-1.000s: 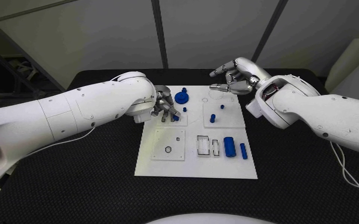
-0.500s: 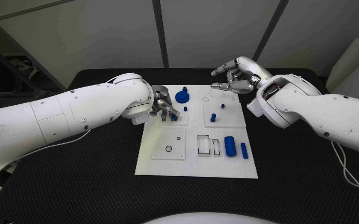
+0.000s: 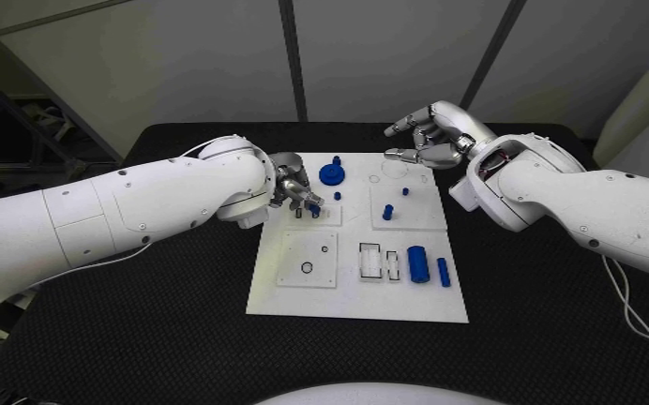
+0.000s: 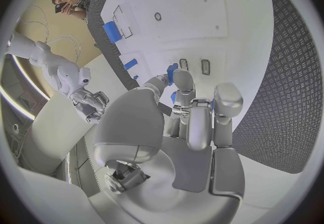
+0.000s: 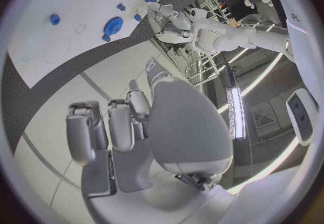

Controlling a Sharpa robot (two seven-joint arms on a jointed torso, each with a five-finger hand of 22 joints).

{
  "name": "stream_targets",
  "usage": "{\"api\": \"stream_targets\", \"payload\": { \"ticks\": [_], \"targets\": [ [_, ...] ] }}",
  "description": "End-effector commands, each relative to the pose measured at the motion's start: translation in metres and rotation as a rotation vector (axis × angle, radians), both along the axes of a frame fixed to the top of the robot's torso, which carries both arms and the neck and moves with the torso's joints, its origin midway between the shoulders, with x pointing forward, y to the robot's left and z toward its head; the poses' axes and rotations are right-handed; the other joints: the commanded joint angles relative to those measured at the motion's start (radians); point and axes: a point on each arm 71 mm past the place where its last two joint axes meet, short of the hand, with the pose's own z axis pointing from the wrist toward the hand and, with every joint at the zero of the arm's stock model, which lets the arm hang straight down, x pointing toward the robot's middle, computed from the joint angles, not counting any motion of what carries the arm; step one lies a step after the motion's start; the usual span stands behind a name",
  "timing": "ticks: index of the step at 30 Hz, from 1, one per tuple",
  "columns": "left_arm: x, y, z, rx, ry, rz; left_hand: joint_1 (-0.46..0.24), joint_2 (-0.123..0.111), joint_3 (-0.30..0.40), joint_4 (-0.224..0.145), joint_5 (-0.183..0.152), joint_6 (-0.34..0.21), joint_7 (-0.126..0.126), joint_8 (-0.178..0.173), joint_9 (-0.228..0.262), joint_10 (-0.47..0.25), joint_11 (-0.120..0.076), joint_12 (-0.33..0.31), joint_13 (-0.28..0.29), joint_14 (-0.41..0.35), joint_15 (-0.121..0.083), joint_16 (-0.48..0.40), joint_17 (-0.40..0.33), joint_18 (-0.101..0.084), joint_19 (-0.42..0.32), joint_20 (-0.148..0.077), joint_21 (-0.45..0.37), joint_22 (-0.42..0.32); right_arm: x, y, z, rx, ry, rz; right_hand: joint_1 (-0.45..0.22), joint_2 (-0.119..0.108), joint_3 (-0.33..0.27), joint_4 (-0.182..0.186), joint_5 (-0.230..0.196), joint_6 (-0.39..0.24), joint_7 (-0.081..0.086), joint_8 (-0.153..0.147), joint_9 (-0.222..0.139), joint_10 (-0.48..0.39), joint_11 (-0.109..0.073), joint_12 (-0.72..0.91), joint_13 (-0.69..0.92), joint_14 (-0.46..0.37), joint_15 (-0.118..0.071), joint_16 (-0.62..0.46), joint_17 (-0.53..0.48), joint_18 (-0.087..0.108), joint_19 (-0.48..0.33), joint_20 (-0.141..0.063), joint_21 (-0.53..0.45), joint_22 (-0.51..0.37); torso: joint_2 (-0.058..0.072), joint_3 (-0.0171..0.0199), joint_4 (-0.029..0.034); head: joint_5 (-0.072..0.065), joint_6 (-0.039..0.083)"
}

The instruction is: Assemble the parts on the task board

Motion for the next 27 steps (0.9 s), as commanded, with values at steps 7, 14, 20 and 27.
{"api": "stream_targets", "payload": {
  "ticks": [7, 14, 20, 27],
  "targets": [
    [-0.002, -0.001, -0.004, 0.036, -0.098, -0.006, -0.016, -0.003, 0.224, -0.211, 0.006, 0.008, -0.002, 0.000, 0.005, 0.016, -0.005, 0.010, 0.006, 0.068, -0.006, 0.007, 0.115, -0.014, 0.010, -0.001, 0.006, 0.006, 0.000, 0.001, 0.002, 0.004, -0.015, 0.004, 0.001, 0.005, 0.001, -0.004, 0.004, 0.006, 0.000, 0.000, -0.001, 0.002, -0.005, 0.000, -0.001, 0.047, -0.004, -0.006, 0.008, -0.015, 0.104, -0.005, 0.006, 0.263, 0.002, -0.0009, -0.0028, 0.001, -0.001],
    [-0.004, -0.002, -0.008, 0.046, -0.115, -0.012, -0.018, -0.004, 0.227, -0.213, 0.007, 0.010, -0.002, 0.001, 0.006, 0.017, -0.005, 0.011, 0.007, 0.069, -0.007, 0.008, 0.116, -0.014, 0.011, -0.002, 0.007, 0.007, 0.000, 0.001, 0.002, 0.002, -0.013, 0.006, 0.001, 0.005, 0.001, -0.004, 0.004, 0.006, 0.000, 0.000, -0.001, 0.002, -0.005, 0.000, -0.001, 0.047, -0.004, -0.006, 0.008, -0.015, 0.104, -0.005, 0.006, 0.263, 0.002, -0.0005, -0.0034, -0.006, -0.002],
    [-0.006, -0.003, -0.011, 0.053, -0.108, -0.016, -0.019, -0.005, 0.229, -0.213, 0.008, 0.010, -0.002, 0.001, 0.007, 0.018, -0.005, 0.012, 0.008, 0.068, -0.007, 0.007, 0.114, -0.014, 0.012, -0.002, 0.007, 0.008, 0.001, 0.002, 0.002, 0.001, -0.010, 0.010, 0.001, 0.006, 0.001, -0.005, 0.004, 0.006, 0.000, -0.001, -0.001, 0.001, -0.005, -0.001, -0.001, 0.047, -0.004, -0.005, 0.009, -0.015, 0.104, -0.005, 0.006, 0.263, 0.001, -0.0005, -0.0030, -0.005, -0.002],
    [-0.008, -0.003, -0.013, 0.065, -0.093, -0.025, -0.020, -0.005, 0.230, -0.214, 0.008, 0.011, -0.003, 0.001, 0.008, 0.019, -0.005, 0.013, 0.009, 0.068, -0.007, 0.007, 0.115, -0.014, 0.012, -0.002, 0.008, 0.009, 0.001, 0.002, 0.001, -0.001, -0.007, 0.012, 0.001, 0.006, 0.001, -0.005, 0.005, 0.006, 0.000, -0.001, -0.001, 0.002, -0.005, -0.001, -0.001, 0.047, -0.005, -0.005, 0.009, -0.015, 0.104, -0.005, 0.006, 0.263, 0.001, -0.0005, -0.0034, -0.003, -0.003]
  ]
}}
